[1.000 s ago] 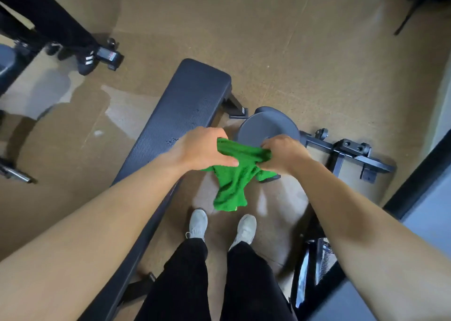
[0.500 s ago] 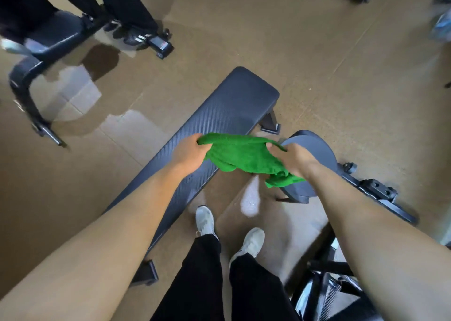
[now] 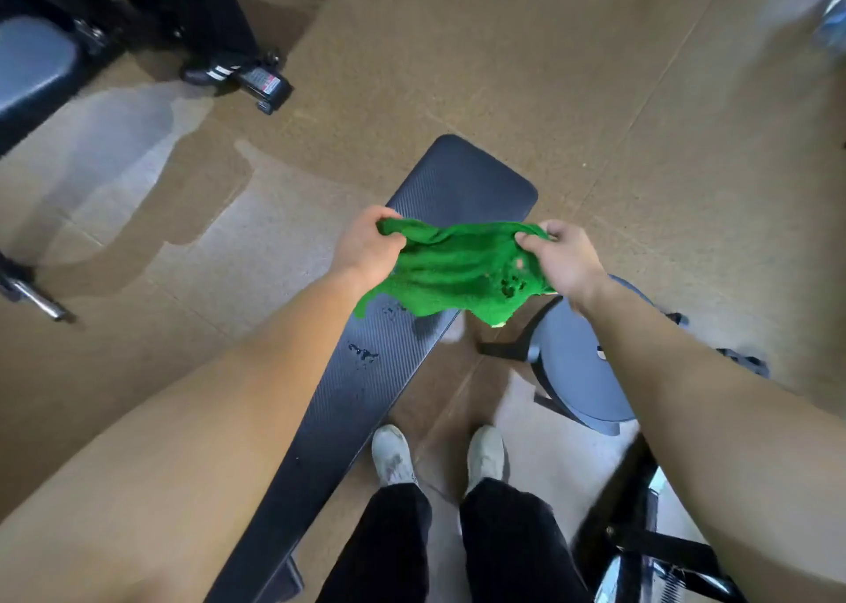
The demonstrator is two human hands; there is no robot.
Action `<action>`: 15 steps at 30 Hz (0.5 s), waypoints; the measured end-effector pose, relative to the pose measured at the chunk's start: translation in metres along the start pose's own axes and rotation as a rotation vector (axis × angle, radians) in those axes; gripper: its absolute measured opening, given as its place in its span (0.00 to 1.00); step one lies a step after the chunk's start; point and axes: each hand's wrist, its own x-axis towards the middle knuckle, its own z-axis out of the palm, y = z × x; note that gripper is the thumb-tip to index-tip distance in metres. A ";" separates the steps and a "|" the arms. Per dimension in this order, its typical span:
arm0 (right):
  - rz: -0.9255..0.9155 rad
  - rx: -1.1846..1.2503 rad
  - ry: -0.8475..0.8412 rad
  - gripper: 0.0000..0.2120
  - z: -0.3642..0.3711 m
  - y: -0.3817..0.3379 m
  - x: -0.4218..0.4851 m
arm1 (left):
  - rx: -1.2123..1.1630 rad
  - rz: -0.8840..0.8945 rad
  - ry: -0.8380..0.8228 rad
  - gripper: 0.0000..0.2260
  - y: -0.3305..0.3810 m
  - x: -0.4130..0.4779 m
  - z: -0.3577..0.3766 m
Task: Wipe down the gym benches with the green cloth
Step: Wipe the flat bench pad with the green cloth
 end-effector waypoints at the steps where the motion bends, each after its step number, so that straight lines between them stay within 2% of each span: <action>1: -0.008 -0.011 0.013 0.06 0.004 -0.002 0.017 | 0.010 0.009 0.013 0.12 0.001 0.019 0.002; 6: 0.002 -0.036 0.065 0.10 0.025 0.005 0.115 | -0.026 0.022 0.056 0.12 -0.005 0.112 0.029; 9: 0.041 -0.040 0.134 0.05 0.035 0.014 0.172 | -0.062 -0.009 0.066 0.14 -0.017 0.172 0.057; 10: 0.060 -0.138 0.200 0.08 0.038 0.019 0.188 | -0.018 -0.021 0.066 0.15 -0.023 0.189 0.069; 12: 0.031 -0.521 0.240 0.23 0.042 0.034 0.216 | 0.203 0.045 0.095 0.22 -0.033 0.214 0.096; 13: -0.038 -0.720 0.174 0.30 0.045 0.042 0.225 | 0.304 0.126 0.109 0.27 -0.037 0.222 0.110; 15: -0.238 -1.009 -0.045 0.35 0.057 0.063 0.246 | 0.441 0.328 0.084 0.29 -0.046 0.238 0.138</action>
